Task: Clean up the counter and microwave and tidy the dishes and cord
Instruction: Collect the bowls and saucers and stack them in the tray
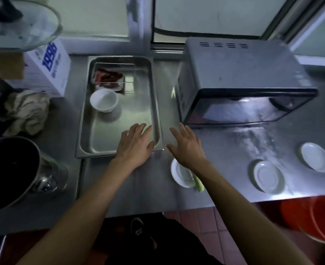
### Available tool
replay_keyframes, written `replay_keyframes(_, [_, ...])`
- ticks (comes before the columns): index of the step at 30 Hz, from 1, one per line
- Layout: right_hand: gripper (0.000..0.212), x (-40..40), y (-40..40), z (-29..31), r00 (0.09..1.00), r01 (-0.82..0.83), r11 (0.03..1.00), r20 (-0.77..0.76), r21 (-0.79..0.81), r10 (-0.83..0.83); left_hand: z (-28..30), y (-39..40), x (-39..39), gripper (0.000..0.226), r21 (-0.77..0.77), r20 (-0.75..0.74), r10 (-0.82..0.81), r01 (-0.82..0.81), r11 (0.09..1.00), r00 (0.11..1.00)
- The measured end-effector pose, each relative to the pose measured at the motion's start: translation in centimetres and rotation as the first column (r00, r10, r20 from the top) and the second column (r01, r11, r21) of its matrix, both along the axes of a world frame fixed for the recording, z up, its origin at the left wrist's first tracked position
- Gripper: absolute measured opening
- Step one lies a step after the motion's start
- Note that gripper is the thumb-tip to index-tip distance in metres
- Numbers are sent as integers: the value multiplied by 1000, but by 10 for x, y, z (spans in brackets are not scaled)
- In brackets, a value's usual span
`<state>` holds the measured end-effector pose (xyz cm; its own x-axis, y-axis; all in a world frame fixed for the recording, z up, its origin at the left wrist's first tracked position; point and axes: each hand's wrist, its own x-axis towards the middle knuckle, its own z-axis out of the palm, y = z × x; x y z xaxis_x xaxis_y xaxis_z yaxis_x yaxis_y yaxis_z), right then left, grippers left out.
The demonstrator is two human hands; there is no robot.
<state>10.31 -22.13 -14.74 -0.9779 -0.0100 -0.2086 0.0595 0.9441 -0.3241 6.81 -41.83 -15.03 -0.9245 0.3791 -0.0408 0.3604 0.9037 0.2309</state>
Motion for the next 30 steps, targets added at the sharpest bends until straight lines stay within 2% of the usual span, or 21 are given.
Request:
replay_keyframes(4, [56, 54, 24, 3, 992, 128, 991, 6, 25, -128, -5, 23, 23, 56, 38, 7, -124, 123, 992, 992])
replay_keyframes(7, [61, 93, 44, 4, 975, 219, 974, 39, 53, -221, -5, 46, 39, 56, 76, 18, -211, 209, 975, 977])
replay_keyframes(17, [65, 194, 123, 11, 840, 541, 841, 59, -7, -539, 1, 156, 91, 60, 59, 24, -458, 456, 888, 889])
replay_keyframes(21, [66, 229, 162, 8, 794, 607, 794, 44, -23, -606, 3, 212, 116, 61, 64, 17, -556, 554, 830, 831])
replay_keyframes(30, [62, 294, 276, -2, 708, 705, 703, 22, -96, -706, -5, 338, 170, 64, -69, 56, -653, 655, 752, 755])
